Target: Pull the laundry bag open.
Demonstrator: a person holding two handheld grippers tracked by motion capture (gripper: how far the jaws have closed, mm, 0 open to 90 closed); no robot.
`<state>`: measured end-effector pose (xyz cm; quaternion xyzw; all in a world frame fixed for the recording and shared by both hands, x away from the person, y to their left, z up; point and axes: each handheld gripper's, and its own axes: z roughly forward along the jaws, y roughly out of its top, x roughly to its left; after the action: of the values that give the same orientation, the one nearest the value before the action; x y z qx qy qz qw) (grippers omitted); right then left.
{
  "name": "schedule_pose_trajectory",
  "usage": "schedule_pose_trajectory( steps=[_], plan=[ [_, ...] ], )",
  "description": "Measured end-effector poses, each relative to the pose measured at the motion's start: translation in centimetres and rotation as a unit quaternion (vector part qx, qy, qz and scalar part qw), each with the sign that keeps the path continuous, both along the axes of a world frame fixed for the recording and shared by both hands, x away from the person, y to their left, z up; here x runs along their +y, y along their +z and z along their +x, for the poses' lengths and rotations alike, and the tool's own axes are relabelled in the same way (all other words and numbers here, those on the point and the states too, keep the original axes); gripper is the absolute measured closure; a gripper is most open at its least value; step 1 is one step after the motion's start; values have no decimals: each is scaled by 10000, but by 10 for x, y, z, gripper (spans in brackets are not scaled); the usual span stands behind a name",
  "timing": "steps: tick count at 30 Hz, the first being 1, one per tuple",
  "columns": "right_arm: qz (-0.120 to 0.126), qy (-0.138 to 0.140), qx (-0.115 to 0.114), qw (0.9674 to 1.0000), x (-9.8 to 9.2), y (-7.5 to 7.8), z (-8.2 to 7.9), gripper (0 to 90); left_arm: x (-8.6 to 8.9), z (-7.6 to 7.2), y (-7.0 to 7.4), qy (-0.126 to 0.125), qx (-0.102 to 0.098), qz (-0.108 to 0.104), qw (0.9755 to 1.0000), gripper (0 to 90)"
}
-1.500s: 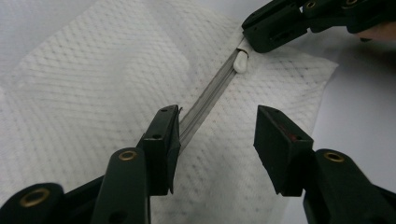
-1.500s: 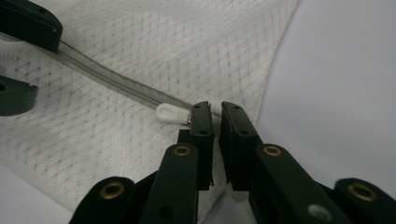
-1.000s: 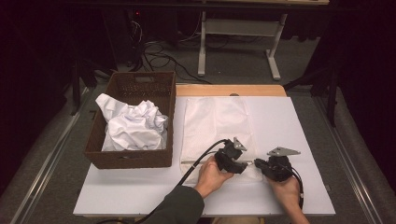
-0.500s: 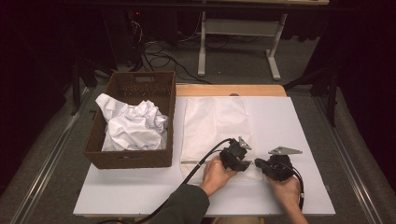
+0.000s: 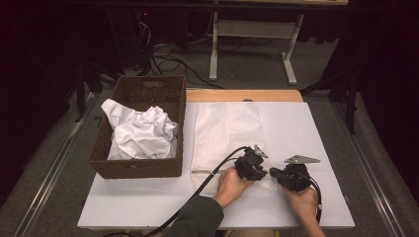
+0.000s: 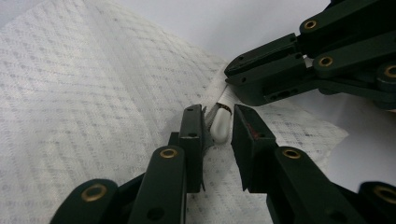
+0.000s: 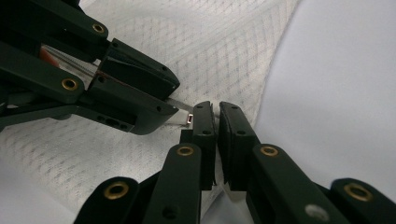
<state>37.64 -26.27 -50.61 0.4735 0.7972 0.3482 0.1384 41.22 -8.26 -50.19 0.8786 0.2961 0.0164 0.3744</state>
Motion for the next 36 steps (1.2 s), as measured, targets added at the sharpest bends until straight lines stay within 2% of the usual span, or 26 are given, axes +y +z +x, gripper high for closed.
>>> schedule_pose_trajectory(
  steps=[4,11,15,22,25,28,32,36],
  plan=[
    [25,-18,17,10000,0,0,0,864,-3,-2,-2,-108,42,-1,9999,755],
    [42,-44,16,10000,0,0,0,869,-4,-2,-2,-63,15,-10,10000,777],
    [-5,-61,9,10000,0,0,0,880,-6,-1,-3,-18,37,-74,10000,819],
    [-169,-129,-236,9995,1,4,-3,900,-4,0,-3,-109,88,-100,9999,861],
    [-279,-69,-159,9995,5,1,-1,900,-4,0,-3,-125,83,-76,9999,862],
    [-254,-97,-125,9996,5,0,-1,900,-4,-1,-1,-139,48,-69,9999,863],
    [-344,-77,-202,9992,7,-1,-3,900,-3,-1,0,-165,41,-91,9998,863],
    [-256,-93,-159,9995,5,-2,-2,900,-2,-2,1,-177,44,-87,9998,864]
  ],
)
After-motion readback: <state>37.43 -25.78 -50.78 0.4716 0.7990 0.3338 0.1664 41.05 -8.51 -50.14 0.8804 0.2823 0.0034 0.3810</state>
